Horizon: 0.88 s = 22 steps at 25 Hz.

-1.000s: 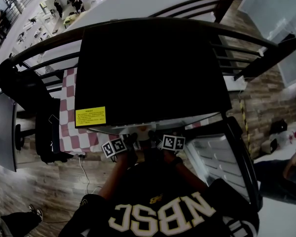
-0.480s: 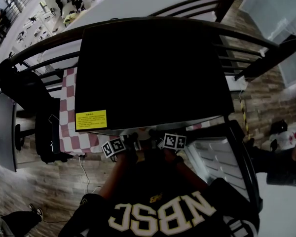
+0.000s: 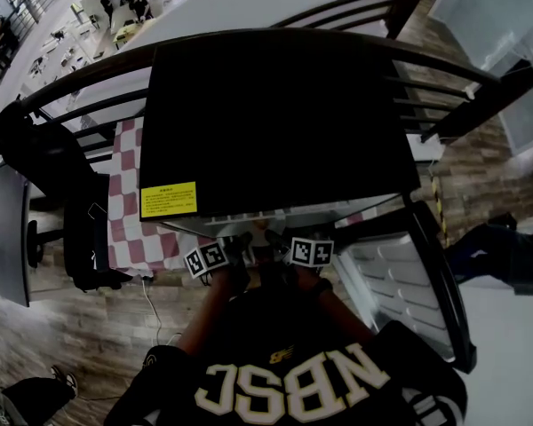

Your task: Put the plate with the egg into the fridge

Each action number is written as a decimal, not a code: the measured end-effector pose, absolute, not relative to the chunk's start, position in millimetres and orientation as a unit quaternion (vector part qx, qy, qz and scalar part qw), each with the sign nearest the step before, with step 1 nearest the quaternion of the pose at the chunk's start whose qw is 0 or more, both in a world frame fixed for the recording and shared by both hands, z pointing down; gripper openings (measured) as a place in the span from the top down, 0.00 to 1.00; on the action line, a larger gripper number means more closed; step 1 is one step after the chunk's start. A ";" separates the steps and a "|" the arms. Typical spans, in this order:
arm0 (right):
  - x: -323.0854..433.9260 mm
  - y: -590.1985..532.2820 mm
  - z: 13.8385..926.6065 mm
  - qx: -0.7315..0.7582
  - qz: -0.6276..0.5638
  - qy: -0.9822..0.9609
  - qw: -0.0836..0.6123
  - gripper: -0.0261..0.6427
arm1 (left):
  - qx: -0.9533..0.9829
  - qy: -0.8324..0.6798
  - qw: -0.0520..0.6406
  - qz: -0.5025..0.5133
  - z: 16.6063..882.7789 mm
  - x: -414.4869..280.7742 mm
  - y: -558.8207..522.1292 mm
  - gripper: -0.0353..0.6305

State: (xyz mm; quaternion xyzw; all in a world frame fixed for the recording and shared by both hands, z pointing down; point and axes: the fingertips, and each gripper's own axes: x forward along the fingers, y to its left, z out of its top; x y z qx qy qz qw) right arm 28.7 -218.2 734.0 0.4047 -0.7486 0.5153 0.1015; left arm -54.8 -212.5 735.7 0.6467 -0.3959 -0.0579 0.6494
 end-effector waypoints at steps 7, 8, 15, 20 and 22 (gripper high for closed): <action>49.3 -222.0 717.5 0.449 0.466 -0.758 0.084 0.54 | 0.653 -0.385 0.648 -0.071 730.2 -56.7 -204.2 0.74; 52.7 -219.2 716.4 0.455 0.465 -0.755 0.081 0.54 | 0.656 -0.385 0.646 -0.067 729.2 -56.9 -200.9 0.74; 52.1 -179.6 722.9 0.460 0.484 -0.742 0.067 0.54 | 0.684 -0.385 0.619 -0.034 724.9 -58.1 -173.8 0.73; 40.7 -161.1 731.7 0.445 0.505 -0.738 0.051 0.54 | 0.680 -0.372 0.631 -0.042 730.6 -55.0 -158.8 0.73; 37.3 -156.0 737.4 0.441 0.511 -0.736 0.052 0.55 | 0.678 -0.365 0.636 -0.045 732.9 -52.2 -155.3 0.73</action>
